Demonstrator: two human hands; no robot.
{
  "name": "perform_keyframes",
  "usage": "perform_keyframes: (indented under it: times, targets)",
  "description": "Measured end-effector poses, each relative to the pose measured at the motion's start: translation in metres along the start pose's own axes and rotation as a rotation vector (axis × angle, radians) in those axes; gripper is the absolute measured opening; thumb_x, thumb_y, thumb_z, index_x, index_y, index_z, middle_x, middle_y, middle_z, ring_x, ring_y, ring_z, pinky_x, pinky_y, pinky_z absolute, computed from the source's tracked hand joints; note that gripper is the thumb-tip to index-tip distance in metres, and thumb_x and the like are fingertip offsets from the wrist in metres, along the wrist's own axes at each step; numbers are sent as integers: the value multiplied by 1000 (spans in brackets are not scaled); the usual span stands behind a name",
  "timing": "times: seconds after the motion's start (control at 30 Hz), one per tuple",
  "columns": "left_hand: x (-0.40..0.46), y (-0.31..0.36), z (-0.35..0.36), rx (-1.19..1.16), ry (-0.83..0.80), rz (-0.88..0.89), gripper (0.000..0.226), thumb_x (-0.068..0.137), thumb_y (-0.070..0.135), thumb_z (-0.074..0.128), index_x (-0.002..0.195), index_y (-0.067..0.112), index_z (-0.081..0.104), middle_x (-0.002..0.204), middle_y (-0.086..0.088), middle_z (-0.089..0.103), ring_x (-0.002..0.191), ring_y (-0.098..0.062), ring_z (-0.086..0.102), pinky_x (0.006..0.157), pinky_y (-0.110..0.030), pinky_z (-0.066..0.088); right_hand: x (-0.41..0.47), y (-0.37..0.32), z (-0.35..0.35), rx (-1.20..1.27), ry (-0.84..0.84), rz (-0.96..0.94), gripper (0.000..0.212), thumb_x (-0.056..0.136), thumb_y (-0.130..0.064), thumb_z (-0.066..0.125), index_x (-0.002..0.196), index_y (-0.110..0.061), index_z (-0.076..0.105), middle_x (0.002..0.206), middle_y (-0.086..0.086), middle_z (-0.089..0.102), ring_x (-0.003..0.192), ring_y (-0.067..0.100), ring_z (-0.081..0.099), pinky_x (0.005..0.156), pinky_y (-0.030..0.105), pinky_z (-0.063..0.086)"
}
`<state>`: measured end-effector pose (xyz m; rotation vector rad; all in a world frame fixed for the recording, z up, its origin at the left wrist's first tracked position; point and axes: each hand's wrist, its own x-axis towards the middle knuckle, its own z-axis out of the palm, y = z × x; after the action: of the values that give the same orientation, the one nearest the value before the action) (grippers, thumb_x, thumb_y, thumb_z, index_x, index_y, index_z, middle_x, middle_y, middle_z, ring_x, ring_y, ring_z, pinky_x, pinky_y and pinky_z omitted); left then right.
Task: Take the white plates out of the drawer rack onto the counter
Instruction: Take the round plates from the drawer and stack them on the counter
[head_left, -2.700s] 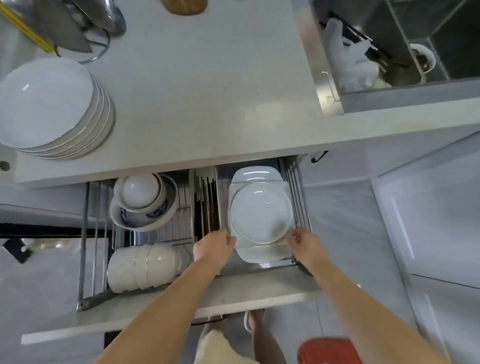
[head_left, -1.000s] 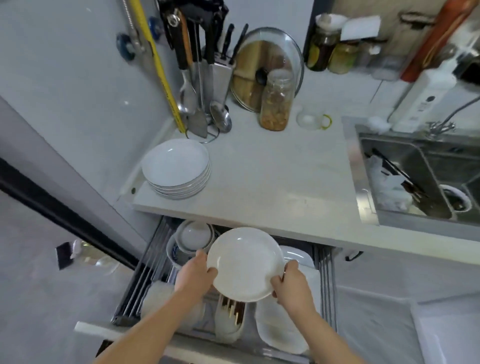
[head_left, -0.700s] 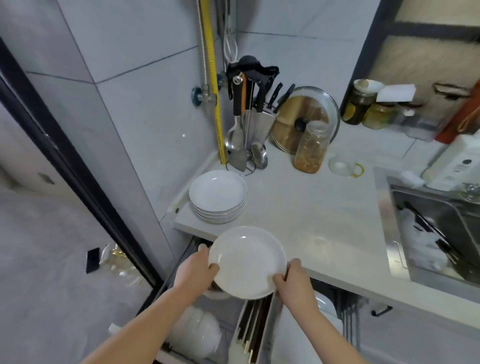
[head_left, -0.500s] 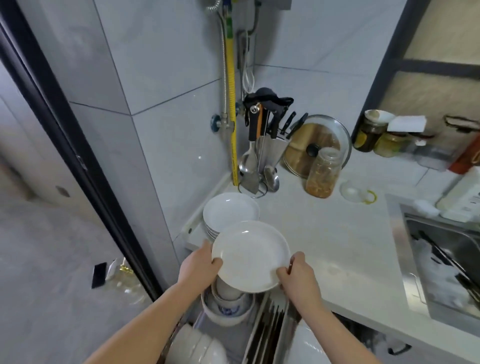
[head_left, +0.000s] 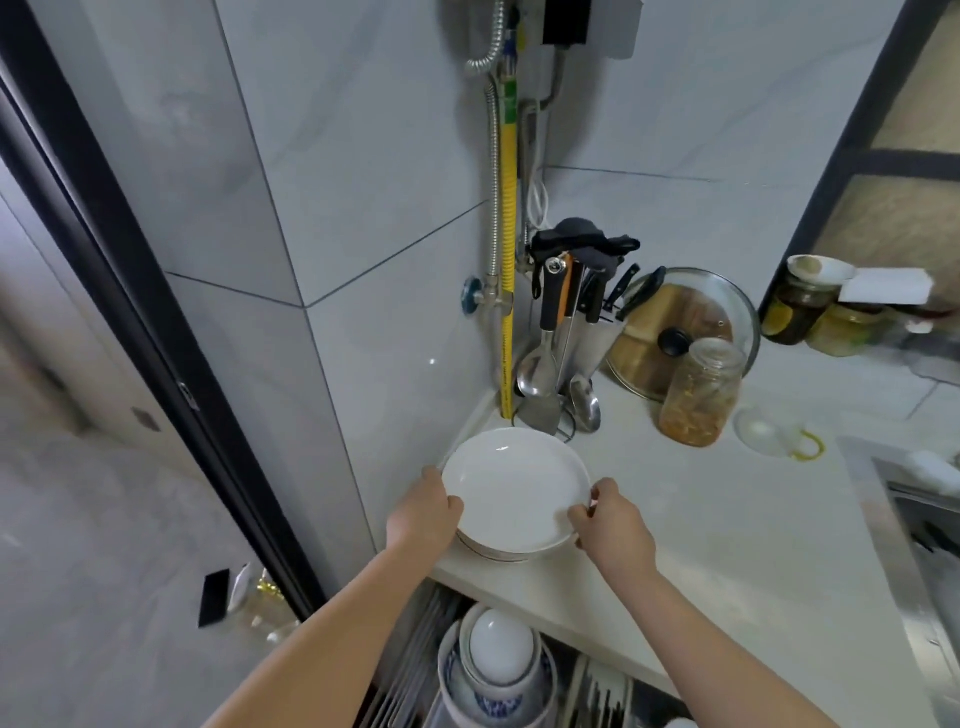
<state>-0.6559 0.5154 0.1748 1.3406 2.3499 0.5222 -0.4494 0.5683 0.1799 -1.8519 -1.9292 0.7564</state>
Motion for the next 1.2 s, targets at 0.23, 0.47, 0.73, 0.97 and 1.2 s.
perform_keyframes:
  times: [0.23,0.47,0.73,0.97,1.2]
  targets:
    - [39,-6,14,-5,19,-33,24,93,14,42,116,7,46,104,-12,64,92,-31,62,71,-33,44,37,-4,29,1,-44,96,16,85,-17,49,97,-7,48,90,13,69,83,31,62,62,29,40]
    - [56,-14,33,90,-32,-23,24,97,15,39,118,7,46,113,-12,63,102,-29,62,78,-33,48,50,2,44,-16,-34,167,12,86,-17,50,96,-10,49,84,4,55,77,25,50,63,28,38]
    - [66,-21,44,179,-24,-21,22,99,23,37,114,11,47,113,-10,63,104,-28,62,82,-36,50,58,8,59,8,-37,183,5,87,-17,48,90,-14,45,96,8,59,80,24,52,63,29,37]
    - [59,-26,47,66,18,-2,32,100,37,33,115,14,49,103,-6,65,93,-25,62,67,-29,42,55,16,60,-53,-53,111,28,95,-28,44,115,-9,51,109,9,62,98,28,60,71,34,45]
    - [-3,-30,65,-87,178,-40,27,95,48,35,106,26,46,77,11,63,62,-12,60,57,-30,49,9,49,46,-228,30,-126,30,94,-34,44,115,-15,53,103,4,63,93,25,63,70,32,50]
